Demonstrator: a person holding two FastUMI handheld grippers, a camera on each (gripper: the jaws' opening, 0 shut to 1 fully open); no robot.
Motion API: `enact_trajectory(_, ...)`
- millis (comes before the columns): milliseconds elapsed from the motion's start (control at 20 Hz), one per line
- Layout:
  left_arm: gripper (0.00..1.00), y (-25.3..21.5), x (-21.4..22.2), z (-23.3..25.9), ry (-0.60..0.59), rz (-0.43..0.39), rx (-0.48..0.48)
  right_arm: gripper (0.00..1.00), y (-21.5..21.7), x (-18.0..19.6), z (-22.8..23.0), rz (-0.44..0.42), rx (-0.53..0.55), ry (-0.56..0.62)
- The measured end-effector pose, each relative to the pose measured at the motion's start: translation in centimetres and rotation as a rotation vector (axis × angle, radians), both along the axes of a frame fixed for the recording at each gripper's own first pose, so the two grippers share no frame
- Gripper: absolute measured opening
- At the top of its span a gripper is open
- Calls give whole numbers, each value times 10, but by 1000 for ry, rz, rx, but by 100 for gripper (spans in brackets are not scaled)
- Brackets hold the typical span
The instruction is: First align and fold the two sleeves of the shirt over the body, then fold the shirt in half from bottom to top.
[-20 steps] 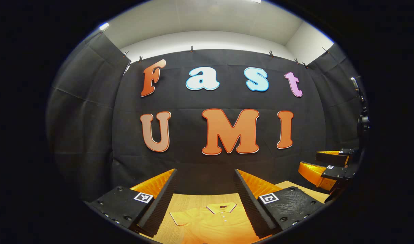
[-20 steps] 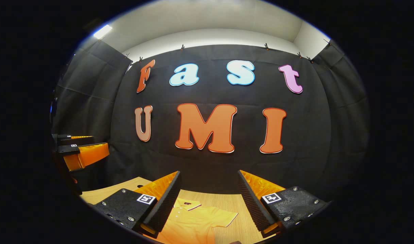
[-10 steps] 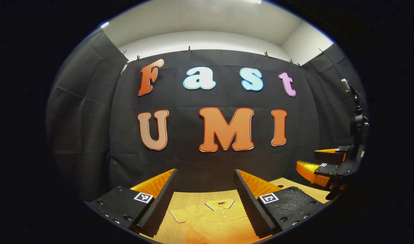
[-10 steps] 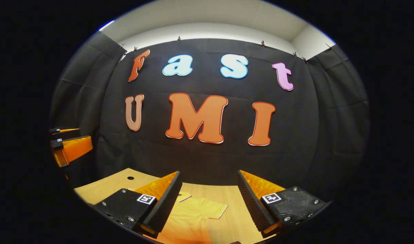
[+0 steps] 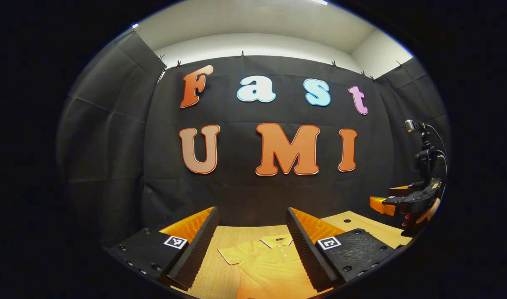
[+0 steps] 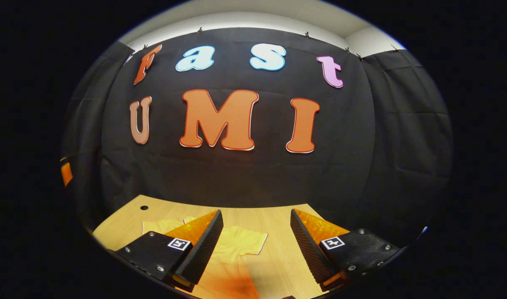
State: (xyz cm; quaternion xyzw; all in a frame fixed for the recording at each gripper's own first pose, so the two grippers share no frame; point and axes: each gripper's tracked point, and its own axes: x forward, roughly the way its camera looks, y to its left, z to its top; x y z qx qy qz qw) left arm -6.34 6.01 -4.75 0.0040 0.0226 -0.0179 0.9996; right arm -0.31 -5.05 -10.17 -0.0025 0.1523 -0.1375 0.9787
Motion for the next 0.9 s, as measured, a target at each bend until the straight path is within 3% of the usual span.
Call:
enact_trajectory(250, 98, 14, 10, 7, -2, 93, 41, 100, -25, 28, -51, -6, 134, 138)
enact_trajectory(450, 98, 10, 16, -1, 24, 146, 60, 98, -50, 60, -92, -6, 142, 243)
enact_trajectory(900, 98, 13, 25, -39, 154, 237, 82, 98, -52, 108, -168, 58, 272, 421)
